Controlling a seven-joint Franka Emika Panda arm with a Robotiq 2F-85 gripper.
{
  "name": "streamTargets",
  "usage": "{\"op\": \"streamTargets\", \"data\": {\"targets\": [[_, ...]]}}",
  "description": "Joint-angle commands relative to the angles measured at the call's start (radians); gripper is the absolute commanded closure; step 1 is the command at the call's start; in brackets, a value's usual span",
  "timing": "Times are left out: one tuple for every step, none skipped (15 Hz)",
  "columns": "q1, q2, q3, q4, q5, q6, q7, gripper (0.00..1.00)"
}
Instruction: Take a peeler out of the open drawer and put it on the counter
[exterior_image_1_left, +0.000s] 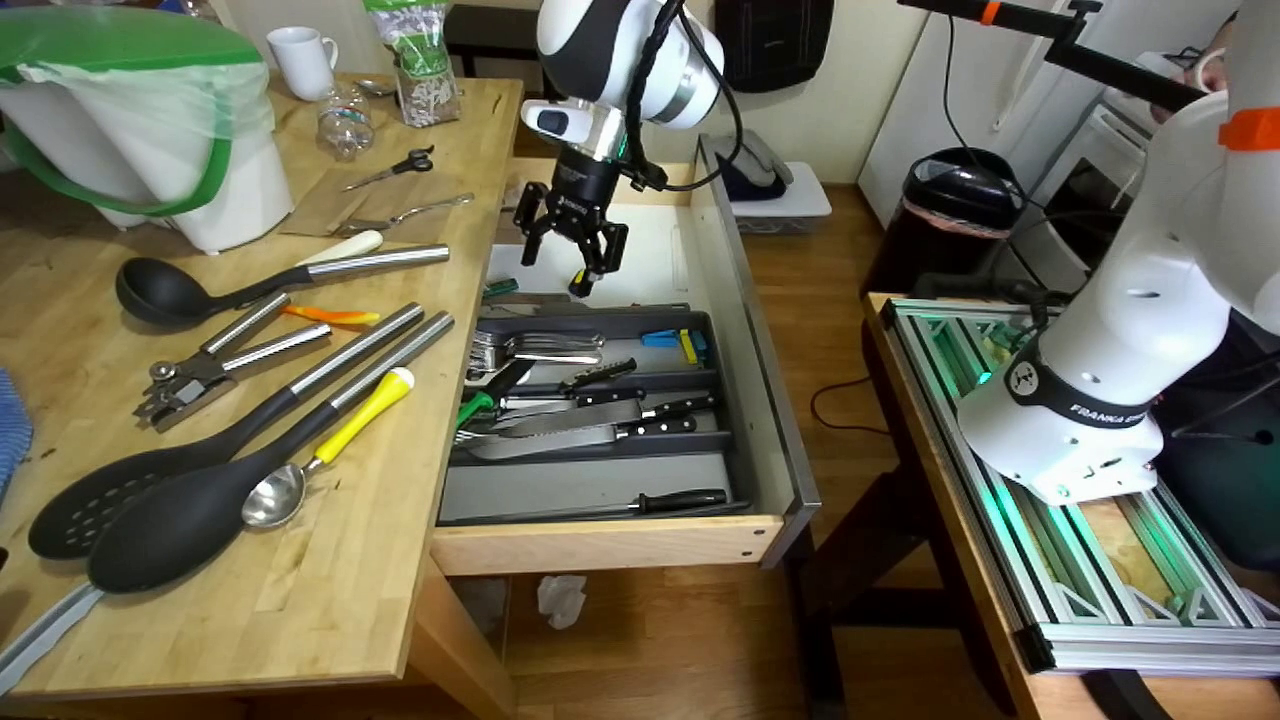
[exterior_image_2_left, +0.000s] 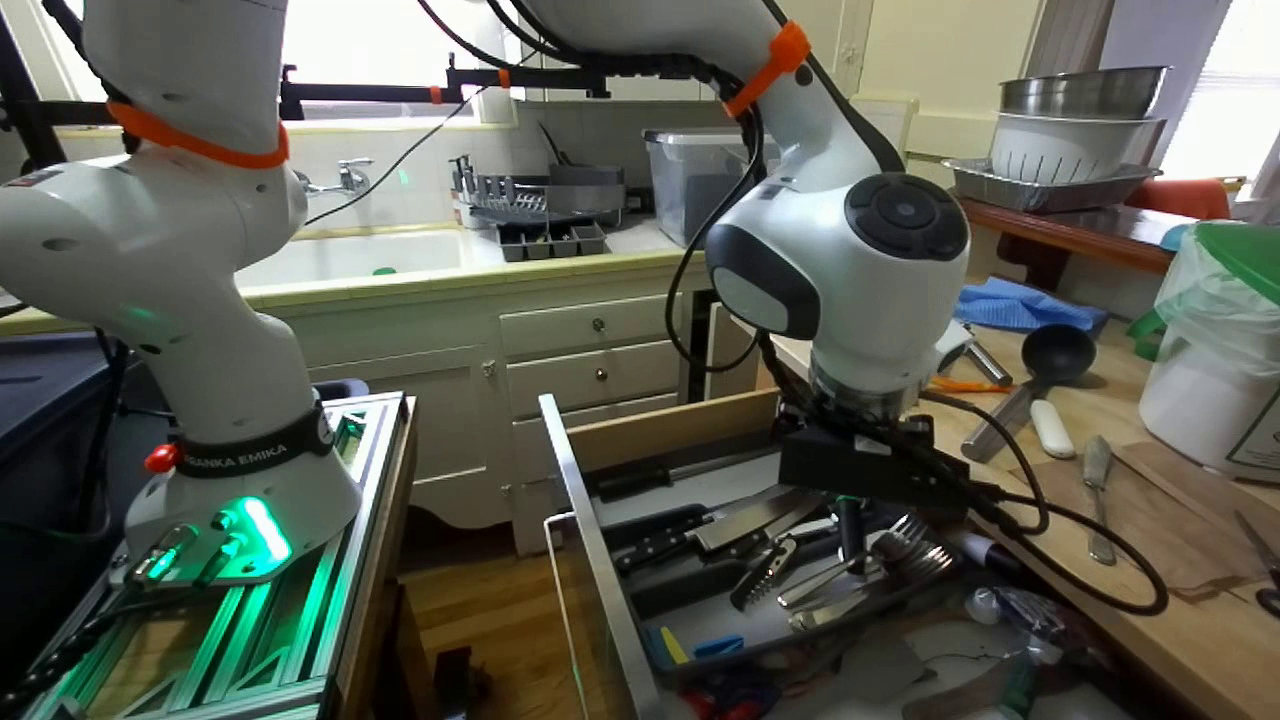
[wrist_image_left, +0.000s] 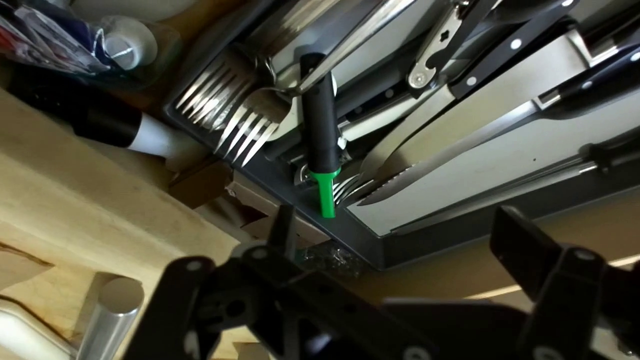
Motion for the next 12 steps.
{"op": "streamTargets", "data": {"targets": [[-0.022, 0.009, 0.021, 0.007, -0.011, 0.003, 0.005, 0.0], [-0.025, 0.015, 0.023, 0.013, -0.011, 0.003, 0.004, 0.0], [-0.026, 0.017, 0.023, 0.016, -0.011, 0.003, 0.003, 0.0], [-0.026, 0.017, 0.023, 0.018, -0.011, 0.002, 0.003, 0.0], [-0.026, 0.017, 0.024, 0.019, -0.011, 0.002, 0.003, 0.0], [-0.018, 0.039, 0.029, 0.034, -0.024, 0.001, 0.006, 0.0], [-0.013, 0.052, 0.037, 0.04, -0.017, 0.013, 0.014, 0.0], [-0.011, 0.07, 0.05, 0.046, -0.009, 0.013, 0.004, 0.0], [-0.009, 0.081, 0.059, 0.049, -0.013, 0.008, 0.006, 0.0], [-0.005, 0.097, 0.069, 0.052, -0.012, 0.018, 0.004, 0.0], [-0.003, 0.114, 0.082, 0.053, 0.0, 0.042, -0.008, 0.0], [0.002, 0.131, 0.089, 0.054, 0.004, 0.073, -0.007, 0.0]]}}
